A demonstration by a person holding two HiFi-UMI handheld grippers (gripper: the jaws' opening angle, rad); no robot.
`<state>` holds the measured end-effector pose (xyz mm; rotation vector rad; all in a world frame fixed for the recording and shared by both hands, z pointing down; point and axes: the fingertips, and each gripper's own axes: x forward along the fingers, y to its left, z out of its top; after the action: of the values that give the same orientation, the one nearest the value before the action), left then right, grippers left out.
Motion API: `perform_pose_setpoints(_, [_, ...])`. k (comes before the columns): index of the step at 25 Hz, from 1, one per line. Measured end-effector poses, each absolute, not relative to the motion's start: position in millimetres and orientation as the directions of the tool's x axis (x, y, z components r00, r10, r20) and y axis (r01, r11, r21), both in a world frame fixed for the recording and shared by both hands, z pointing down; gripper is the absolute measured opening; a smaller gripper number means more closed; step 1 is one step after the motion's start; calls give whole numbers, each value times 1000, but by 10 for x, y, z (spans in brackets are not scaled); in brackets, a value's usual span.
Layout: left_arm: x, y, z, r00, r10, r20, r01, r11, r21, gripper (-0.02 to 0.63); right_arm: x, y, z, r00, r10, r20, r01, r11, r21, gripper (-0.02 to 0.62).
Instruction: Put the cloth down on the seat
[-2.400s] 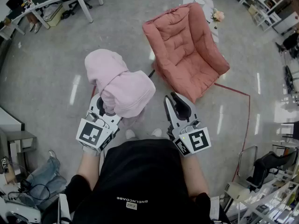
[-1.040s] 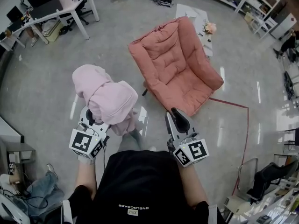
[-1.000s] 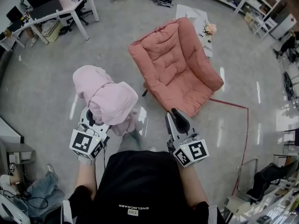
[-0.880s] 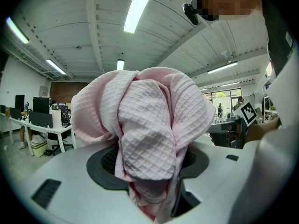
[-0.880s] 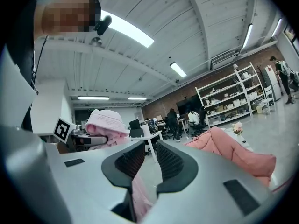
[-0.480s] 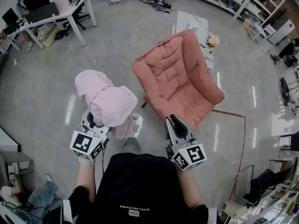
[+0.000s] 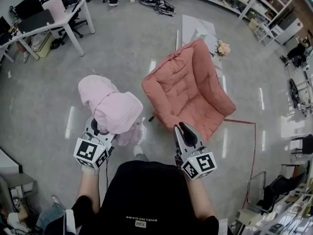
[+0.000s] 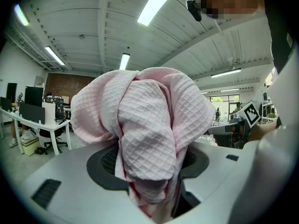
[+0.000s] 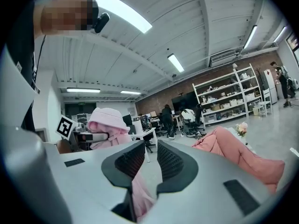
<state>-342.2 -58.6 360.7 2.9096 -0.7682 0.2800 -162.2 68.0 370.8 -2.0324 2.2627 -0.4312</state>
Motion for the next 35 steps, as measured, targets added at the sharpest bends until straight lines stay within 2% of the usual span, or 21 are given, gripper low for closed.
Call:
perform_pose_setpoints(18, [-3396,-1607,3554,860,-469,201,-490,-870,64,267,-1697,140,3870,-44,-984,170,-955,-9,-296,101])
perform_pose_setpoints(35, [-2085,-2081,3087,849,-494,189,-501,-866,-13,267,-569,127,3701,15,-990,144,-943,-62,-328,101])
